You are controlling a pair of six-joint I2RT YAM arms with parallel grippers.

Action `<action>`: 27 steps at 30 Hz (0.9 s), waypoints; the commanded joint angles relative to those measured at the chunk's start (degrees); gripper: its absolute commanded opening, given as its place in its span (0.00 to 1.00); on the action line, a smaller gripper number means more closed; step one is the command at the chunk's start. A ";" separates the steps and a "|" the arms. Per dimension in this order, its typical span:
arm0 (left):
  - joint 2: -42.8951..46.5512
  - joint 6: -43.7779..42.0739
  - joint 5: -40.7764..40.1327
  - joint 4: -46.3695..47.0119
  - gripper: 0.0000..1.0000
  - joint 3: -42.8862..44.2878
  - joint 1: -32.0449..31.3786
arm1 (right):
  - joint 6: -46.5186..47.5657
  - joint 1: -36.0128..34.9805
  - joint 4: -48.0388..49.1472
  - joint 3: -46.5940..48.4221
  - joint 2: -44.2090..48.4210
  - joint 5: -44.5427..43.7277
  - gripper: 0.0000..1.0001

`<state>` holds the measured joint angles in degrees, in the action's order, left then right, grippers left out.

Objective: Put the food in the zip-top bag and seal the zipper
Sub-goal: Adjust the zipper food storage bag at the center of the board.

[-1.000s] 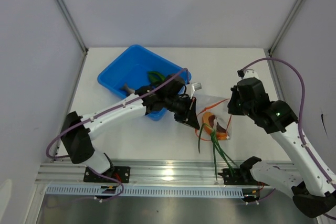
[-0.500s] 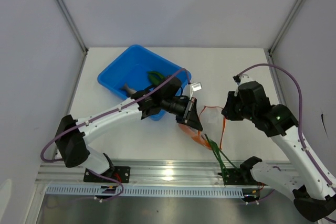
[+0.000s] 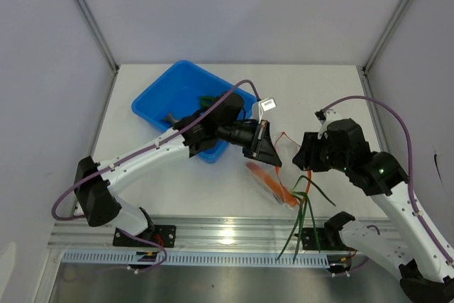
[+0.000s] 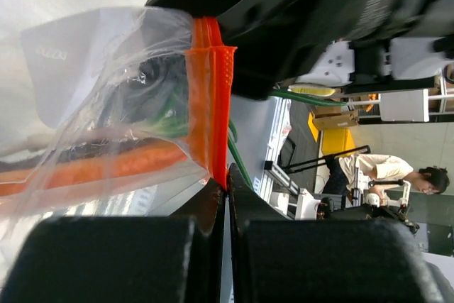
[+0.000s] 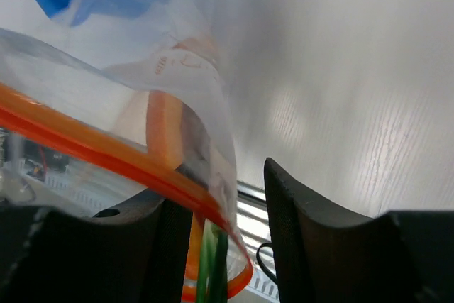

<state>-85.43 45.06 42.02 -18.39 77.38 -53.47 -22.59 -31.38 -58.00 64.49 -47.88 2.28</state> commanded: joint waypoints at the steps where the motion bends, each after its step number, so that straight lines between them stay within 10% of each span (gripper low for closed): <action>1: 0.35 0.82 1.49 1.69 0.00 4.88 -0.23 | -1.67 0.09 0.17 -2.60 3.13 2.37 0.46; 11: -0.70 -0.23 1.84 0.12 0.01 5.41 -0.14 | -3.08 0.17 1.31 -3.59 6.39 1.50 0.00; 22: -4.39 -6.12 -0.71 -5.78 0.01 3.65 -0.14 | -2.37 0.09 0.17 -0.15 6.66 -0.26 0.00; 27: -5.54 -5.95 0.61 -4.81 0.01 3.83 -0.23 | -1.85 0.17 1.39 -1.47 5.96 -1.05 0.34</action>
<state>-91.11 40.45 41.56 -24.10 80.77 -53.47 -25.04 -31.38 -58.46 62.70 -41.65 2.28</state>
